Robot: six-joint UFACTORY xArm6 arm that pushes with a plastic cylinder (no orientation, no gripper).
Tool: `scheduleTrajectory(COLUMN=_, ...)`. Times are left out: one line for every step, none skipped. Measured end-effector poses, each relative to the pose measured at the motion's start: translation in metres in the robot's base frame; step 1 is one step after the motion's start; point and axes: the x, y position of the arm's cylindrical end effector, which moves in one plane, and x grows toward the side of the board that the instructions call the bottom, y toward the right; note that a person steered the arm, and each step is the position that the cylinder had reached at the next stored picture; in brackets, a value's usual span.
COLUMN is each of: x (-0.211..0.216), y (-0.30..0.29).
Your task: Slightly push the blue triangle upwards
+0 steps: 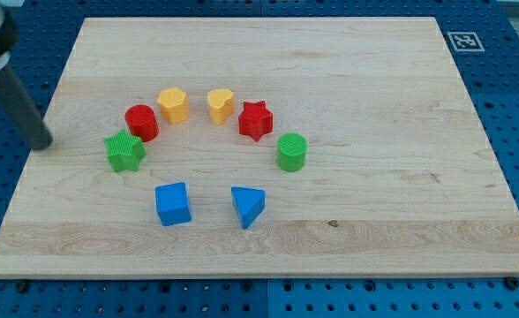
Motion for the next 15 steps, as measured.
scheduleTrajectory(x=0.078, y=0.005)
scheduleTrajectory(x=0.131, y=0.034)
scheduleTrajectory(x=0.133, y=0.041)
scheduleTrajectory(x=0.13, y=0.088)
scheduleTrajectory(x=0.132, y=0.133)
scheduleTrajectory(x=0.132, y=0.181)
scheduleTrajectory(x=0.132, y=0.225)
scheduleTrajectory(x=0.127, y=0.248)
scheduleTrajectory(x=0.114, y=0.261)
scheduleTrajectory(x=0.114, y=0.263)
scheduleTrajectory(x=0.114, y=0.263)
scheduleTrajectory(x=0.114, y=0.26)
scheduleTrajectory(x=0.111, y=0.26)
scheduleTrajectory(x=0.109, y=0.26)
scheduleTrajectory(x=0.108, y=0.26)
